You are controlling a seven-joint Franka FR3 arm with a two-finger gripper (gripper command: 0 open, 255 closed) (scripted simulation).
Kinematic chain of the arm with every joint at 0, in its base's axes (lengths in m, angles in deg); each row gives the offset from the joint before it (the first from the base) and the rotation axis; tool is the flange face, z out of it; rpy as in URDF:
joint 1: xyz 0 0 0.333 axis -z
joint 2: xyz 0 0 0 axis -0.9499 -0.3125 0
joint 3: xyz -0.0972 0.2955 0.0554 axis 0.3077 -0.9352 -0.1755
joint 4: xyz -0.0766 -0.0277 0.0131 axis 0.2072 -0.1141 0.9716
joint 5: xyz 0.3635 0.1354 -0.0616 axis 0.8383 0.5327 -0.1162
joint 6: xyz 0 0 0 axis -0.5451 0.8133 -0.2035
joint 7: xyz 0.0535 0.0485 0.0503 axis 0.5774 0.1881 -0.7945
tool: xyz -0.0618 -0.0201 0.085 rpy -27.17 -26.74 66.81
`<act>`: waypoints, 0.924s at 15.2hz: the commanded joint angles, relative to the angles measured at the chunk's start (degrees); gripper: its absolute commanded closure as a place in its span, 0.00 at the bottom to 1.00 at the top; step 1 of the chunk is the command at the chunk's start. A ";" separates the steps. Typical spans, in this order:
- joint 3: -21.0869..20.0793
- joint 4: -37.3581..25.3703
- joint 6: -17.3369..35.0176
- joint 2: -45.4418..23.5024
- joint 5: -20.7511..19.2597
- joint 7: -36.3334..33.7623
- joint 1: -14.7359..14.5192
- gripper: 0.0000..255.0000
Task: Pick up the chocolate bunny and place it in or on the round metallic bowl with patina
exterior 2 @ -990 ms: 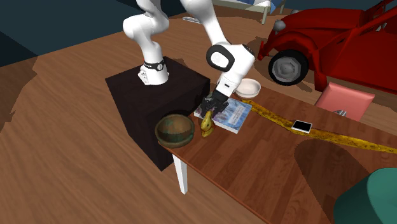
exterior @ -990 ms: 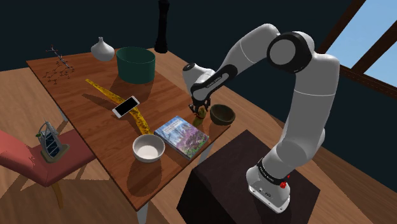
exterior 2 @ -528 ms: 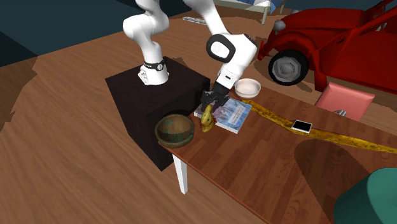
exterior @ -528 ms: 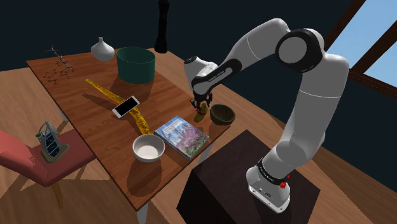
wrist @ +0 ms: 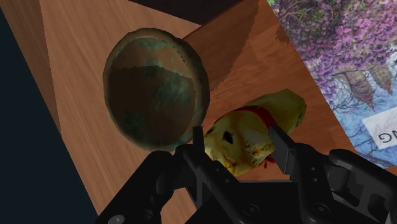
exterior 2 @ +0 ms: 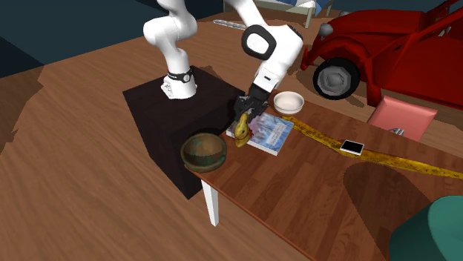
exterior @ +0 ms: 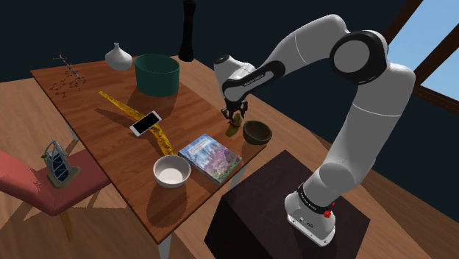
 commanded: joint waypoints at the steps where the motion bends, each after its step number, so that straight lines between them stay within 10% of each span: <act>1: -0.13 -0.27 -1.16 1.00 0.44 0.60 0.02 1.00; 14: -0.70 -2.93 -9.06 7.05 2.92 4.49 0.01 1.00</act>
